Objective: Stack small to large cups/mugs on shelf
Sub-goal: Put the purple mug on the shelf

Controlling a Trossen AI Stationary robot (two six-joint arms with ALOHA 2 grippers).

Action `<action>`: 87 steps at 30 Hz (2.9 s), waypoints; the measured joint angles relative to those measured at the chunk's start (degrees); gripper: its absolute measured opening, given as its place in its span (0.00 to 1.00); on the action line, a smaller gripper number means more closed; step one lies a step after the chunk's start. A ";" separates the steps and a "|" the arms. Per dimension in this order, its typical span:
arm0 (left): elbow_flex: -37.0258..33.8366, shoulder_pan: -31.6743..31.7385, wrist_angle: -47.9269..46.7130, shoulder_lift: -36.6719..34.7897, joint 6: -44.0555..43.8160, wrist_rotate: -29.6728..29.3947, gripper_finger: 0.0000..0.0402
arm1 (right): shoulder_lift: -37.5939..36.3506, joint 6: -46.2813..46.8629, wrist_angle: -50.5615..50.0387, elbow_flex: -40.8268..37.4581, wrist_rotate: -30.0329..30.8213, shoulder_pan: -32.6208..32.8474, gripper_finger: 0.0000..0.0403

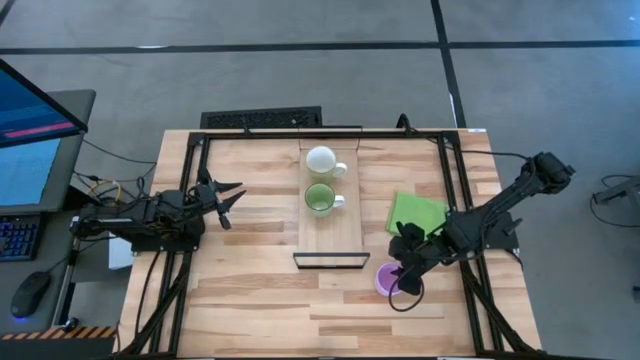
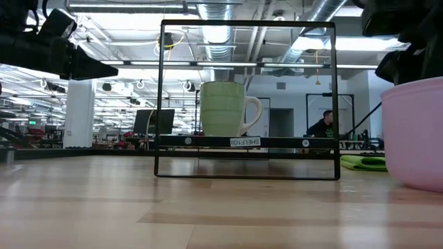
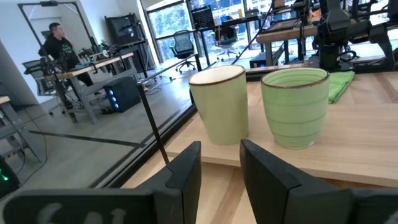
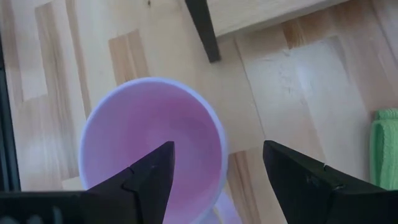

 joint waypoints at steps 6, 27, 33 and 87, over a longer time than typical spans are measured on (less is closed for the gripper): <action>-0.01 0.01 0.00 0.00 -0.02 0.01 0.26 | -0.01 0.03 -0.57 0.00 -0.13 0.00 0.66; -0.02 0.02 0.00 0.00 -1.95 -0.02 0.26 | -0.03 10.07 -7.10 -0.06 -1.36 1.21 0.66; -0.02 0.02 0.00 0.00 -1.95 -0.04 0.26 | -0.03 14.13 -7.04 -0.04 -3.30 1.99 0.66; -0.02 0.02 0.00 -0.01 -2.13 -0.04 0.26 | -0.05 15.09 -3.28 -0.07 -3.24 2.12 0.66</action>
